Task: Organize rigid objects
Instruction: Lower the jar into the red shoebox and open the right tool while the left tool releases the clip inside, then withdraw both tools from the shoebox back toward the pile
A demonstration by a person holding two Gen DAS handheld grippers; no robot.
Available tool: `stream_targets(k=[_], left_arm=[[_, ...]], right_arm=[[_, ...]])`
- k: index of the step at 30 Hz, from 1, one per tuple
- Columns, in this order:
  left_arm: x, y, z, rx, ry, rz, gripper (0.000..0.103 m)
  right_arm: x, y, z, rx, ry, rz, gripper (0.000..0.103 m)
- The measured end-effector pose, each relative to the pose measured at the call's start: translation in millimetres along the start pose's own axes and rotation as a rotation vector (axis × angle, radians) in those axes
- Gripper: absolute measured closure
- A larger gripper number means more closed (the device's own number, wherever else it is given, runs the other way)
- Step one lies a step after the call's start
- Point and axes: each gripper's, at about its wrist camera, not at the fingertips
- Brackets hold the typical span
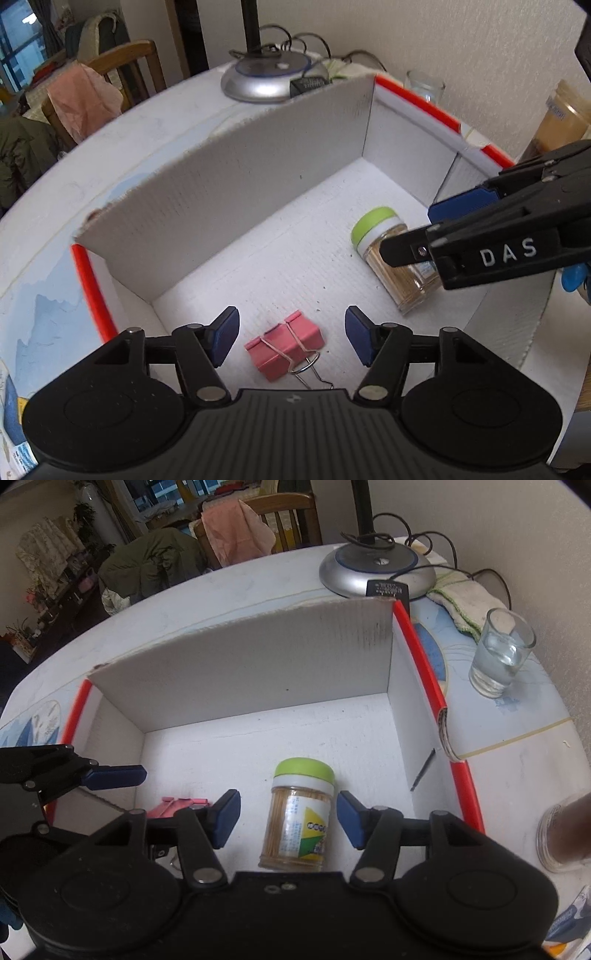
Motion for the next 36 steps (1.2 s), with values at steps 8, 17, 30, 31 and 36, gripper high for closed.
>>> stream_targets(k=[8, 17, 30, 31, 36], left_arm=[[-2.4, 39.8, -8.5, -0.115, 0.04, -0.008, 0.04], [-0.8, 91.4, -28.6, -0.25, 0.098, 0.009, 0.04], [4.2, 158.0, -69.5, -0.381, 0.124, 0.007, 0.04], [5.8, 162.7, -73.5, -0.386, 0.124, 0.003, 0.04], [15.4, 185.3, -94.6, -0.416, 0.128, 0.011, 0.034]], right_arm=[[3.0, 28.9, -4.4, -0.057, 0.019, 0.027, 0.04], [17.8, 69.6, -12.9, -0.141, 0.063, 0.049, 0.035], [56.5, 109.8, -32.9, -0.196, 0.107, 0.076, 0.027], [60.2, 112.1, -34.5, -0.197, 0.107, 0.074, 0.027], [80.7, 124.2, -45.8, -0.213, 0.098, 0.077, 0.021]])
Point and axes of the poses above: each gripper's, at about its wrist camera, not at the fingertips, and y roughly against the way its jaws point, x to its left, z to its top, and after that the axes turned 13 degrees about -z, right-handed
